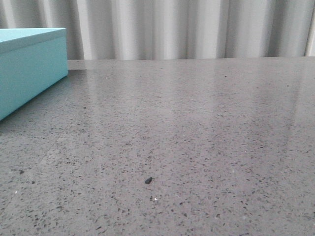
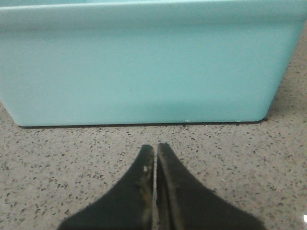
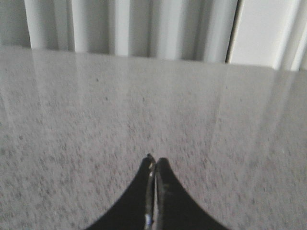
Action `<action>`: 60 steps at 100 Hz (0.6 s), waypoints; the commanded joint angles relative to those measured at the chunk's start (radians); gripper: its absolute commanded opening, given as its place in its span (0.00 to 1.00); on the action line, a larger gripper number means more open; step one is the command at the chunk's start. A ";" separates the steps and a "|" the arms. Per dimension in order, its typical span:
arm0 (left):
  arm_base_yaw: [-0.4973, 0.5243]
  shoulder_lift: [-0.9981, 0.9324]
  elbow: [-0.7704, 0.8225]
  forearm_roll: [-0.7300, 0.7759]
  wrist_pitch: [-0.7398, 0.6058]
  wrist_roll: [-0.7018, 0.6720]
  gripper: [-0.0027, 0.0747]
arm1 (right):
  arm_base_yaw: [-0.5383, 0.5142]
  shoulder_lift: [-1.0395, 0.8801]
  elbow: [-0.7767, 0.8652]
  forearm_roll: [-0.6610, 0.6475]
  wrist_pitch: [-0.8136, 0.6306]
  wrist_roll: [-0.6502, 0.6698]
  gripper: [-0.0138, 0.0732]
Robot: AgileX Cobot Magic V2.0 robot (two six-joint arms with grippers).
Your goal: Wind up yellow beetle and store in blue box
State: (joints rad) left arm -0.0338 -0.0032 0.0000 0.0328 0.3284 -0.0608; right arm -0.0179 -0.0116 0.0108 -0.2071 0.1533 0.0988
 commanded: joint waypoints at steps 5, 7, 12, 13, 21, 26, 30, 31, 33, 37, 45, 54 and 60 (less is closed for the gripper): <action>-0.002 -0.033 0.025 -0.003 -0.051 -0.008 0.01 | -0.007 -0.017 0.020 0.002 0.077 -0.004 0.09; -0.002 -0.033 0.025 -0.003 -0.051 -0.008 0.01 | -0.007 -0.017 0.020 0.002 0.102 -0.004 0.09; -0.002 -0.033 0.025 -0.003 -0.051 -0.008 0.01 | -0.007 -0.017 0.020 0.002 0.154 -0.004 0.09; -0.002 -0.033 0.025 -0.003 -0.051 -0.008 0.01 | -0.007 -0.017 0.020 0.002 0.168 -0.004 0.09; -0.002 -0.033 0.025 -0.003 -0.051 -0.008 0.01 | -0.007 -0.017 0.020 0.002 0.167 -0.004 0.09; -0.002 -0.033 0.025 -0.003 -0.051 -0.008 0.01 | -0.007 -0.017 0.020 0.002 0.167 -0.004 0.09; -0.002 -0.033 0.025 -0.003 -0.051 -0.008 0.01 | -0.007 -0.017 0.020 0.002 0.167 -0.004 0.09; -0.002 -0.033 0.025 -0.003 -0.051 -0.008 0.01 | -0.007 -0.017 0.020 0.002 0.167 -0.004 0.09; -0.002 -0.033 0.025 -0.003 -0.051 -0.008 0.01 | -0.007 -0.017 0.020 0.002 0.166 -0.004 0.09; -0.002 -0.033 0.025 -0.003 -0.051 -0.008 0.01 | -0.007 -0.017 0.020 0.002 0.165 -0.004 0.09; -0.002 -0.033 0.025 -0.003 -0.051 -0.008 0.01 | -0.007 -0.017 0.020 0.002 0.162 -0.004 0.09; -0.002 -0.033 0.025 -0.003 -0.051 -0.008 0.01 | -0.007 -0.017 0.020 0.002 0.163 -0.004 0.09; -0.002 -0.033 0.025 -0.003 -0.051 -0.008 0.01 | -0.007 -0.017 0.020 0.002 0.163 -0.004 0.09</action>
State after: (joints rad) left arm -0.0338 -0.0032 0.0005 0.0328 0.3284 -0.0608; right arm -0.0179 -0.0116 0.0087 -0.2029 0.3276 0.0988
